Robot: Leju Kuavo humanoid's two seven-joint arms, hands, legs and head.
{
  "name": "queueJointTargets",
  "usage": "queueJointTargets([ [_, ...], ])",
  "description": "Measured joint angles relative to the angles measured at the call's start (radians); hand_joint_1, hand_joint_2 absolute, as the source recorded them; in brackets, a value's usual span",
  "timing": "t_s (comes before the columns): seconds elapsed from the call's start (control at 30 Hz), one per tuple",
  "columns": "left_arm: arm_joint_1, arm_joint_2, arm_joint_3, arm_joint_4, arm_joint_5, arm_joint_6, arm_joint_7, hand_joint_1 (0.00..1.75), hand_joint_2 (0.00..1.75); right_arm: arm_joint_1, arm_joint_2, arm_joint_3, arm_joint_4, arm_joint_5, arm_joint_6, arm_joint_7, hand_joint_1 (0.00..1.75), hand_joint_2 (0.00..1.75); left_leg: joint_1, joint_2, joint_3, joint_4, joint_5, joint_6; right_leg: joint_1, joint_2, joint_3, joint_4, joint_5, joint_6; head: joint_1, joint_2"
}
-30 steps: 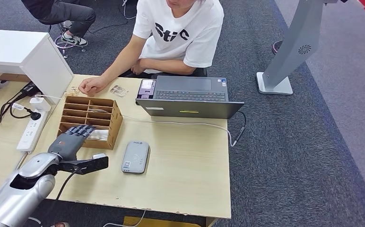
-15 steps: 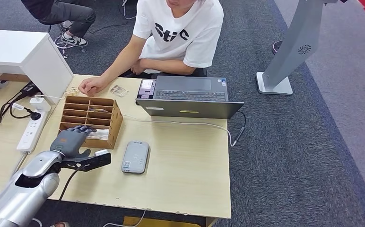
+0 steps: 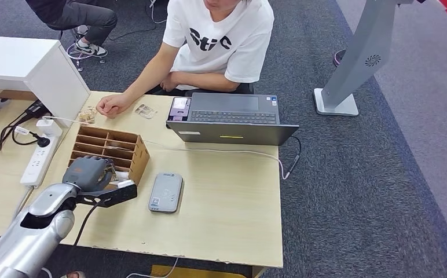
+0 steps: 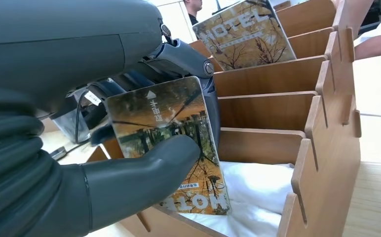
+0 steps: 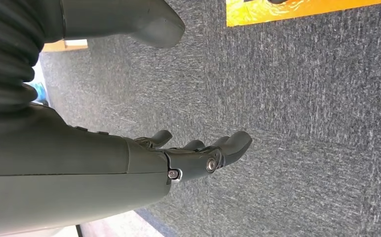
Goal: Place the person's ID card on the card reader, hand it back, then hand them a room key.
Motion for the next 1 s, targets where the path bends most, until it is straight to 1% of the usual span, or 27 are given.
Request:
queueJointTargets([
  [0.5, 0.01, -0.017, 0.026, 0.0, -0.012, 0.023, 0.002, 1.73, 1.75, 0.0, 0.0, 0.0, 0.0, 0.001, -0.002, 0.0, 0.0, 1.75, 0.0, 0.0, 0.0, 0.0, 0.0, 0.0, 0.0, 0.0, 0.0, 0.0, 0.0, 0.0, 0.0, 0.0],
  [0.77, 0.01, -0.023, 0.035, -0.001, -0.017, 0.036, 0.002, 1.69, 1.75, 0.0, 0.0, 0.0, 0.0, 0.001, -0.003, -0.001, 0.0, 1.75, 0.0, 0.0, 0.0, 0.0, 0.0, 0.0, 0.0, 0.0, 0.0, 0.0, 0.0, 0.0, 0.0, 0.0],
  [1.0, 0.009, -0.025, 0.058, -0.028, -0.021, 0.061, 0.003, 1.75, 1.75, 0.0, 0.0, 0.0, 0.0, 0.002, -0.003, -0.003, 0.0, 1.75, 0.0, 0.0, 0.0, 0.0, 0.0, 0.0, 0.0, 0.0, 0.0, 0.0, 0.0, 0.0, 0.0, 0.0],
])
